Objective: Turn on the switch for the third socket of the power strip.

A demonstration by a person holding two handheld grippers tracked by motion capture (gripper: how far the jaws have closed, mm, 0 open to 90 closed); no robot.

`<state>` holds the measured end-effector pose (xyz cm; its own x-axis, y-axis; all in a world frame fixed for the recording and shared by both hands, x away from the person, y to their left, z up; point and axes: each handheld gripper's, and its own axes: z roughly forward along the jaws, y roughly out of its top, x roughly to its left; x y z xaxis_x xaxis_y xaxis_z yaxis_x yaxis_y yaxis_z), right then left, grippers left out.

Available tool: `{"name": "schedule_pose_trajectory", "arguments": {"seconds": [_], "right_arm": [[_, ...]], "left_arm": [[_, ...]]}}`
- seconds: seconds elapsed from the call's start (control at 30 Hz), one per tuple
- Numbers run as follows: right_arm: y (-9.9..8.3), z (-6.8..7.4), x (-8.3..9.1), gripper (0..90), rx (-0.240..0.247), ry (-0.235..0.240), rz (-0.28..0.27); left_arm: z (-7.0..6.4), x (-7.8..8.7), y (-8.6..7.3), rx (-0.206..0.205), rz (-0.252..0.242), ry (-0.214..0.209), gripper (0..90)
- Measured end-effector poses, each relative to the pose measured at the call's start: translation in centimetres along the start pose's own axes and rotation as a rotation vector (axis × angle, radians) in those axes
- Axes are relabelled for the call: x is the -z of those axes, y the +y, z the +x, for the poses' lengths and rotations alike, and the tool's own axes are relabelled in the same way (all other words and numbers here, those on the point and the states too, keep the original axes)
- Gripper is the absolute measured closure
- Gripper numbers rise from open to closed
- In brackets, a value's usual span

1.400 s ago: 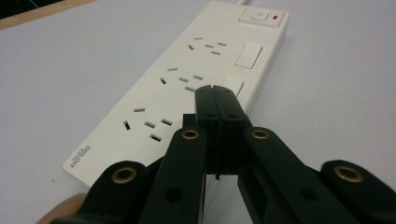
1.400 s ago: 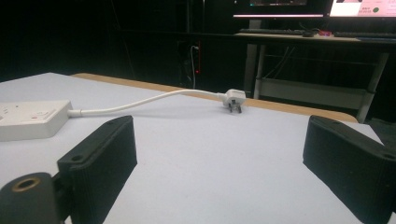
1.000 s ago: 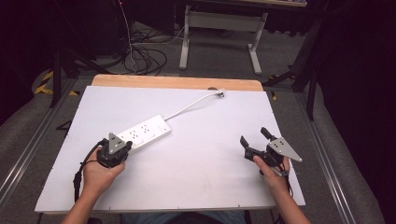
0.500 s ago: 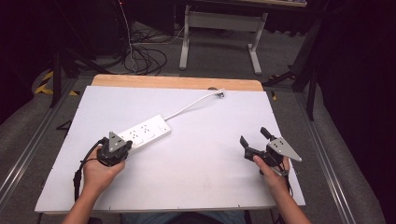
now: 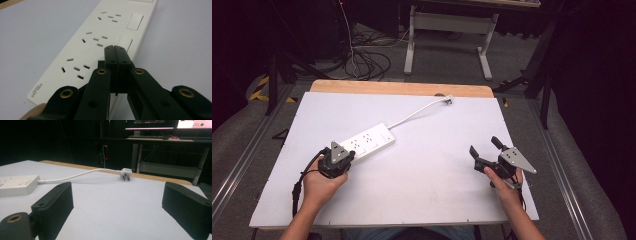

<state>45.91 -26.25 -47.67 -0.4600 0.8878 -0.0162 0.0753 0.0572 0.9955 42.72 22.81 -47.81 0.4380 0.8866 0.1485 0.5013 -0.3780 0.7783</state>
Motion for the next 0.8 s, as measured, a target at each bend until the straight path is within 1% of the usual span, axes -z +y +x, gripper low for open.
{"name": "schedule_pose_trajectory", "arguments": {"seconds": [0.3, 0.43, 0.53, 0.57, 0.6, 0.63, 0.7, 0.73, 0.77, 0.8], "right_arm": [[0.00, 0.00, 0.02, 10.3, -0.002, 0.000, 0.000], [0.00, -0.02, 0.05, 10.3, -0.001, -0.001, 0.000], [0.02, -0.05, 0.12, 10.4, -0.007, -0.001, 0.001], [0.03, -0.06, 0.15, 10.4, -0.008, -0.001, -0.001], [0.04, -0.08, 0.17, 10.5, -0.008, -0.001, -0.002], [0.04, -0.11, 0.19, 10.5, -0.008, -0.001, -0.003], [0.03, -0.14, 0.21, 10.5, -0.008, 0.001, -0.005], [0.03, -0.15, 0.21, 10.5, -0.008, 0.001, -0.006], [0.02, -0.16, 0.19, 10.5, -0.009, 0.002, -0.005], [0.02, -0.14, 0.19, 10.5, -0.012, 0.002, -0.003]], "left_arm": [[-0.11, -0.14, -0.02, -0.007, -0.001, -0.002, 90.0], [-0.16, -0.34, -0.07, -0.011, -0.007, -0.011, 90.0], [-0.03, -0.37, -0.17, -0.003, -0.014, -0.020, 90.0], [0.07, -0.42, -0.24, 0.014, -0.019, -0.026, 90.0], [0.07, -0.42, -0.24, 0.014, -0.019, -0.026, 90.0], [0.23, -0.43, -0.28, 0.022, -0.024, -0.034, 90.0], [0.28, -0.26, -0.31, 0.010, -0.026, -0.038, 90.0], [0.43, -0.10, -0.34, 0.013, -0.033, -0.037, 90.0], [0.57, 0.13, -0.37, 0.027, -0.037, -0.038, 90.0], [0.79, 0.30, -0.35, 0.034, -0.046, -0.029, 90.0]]}}
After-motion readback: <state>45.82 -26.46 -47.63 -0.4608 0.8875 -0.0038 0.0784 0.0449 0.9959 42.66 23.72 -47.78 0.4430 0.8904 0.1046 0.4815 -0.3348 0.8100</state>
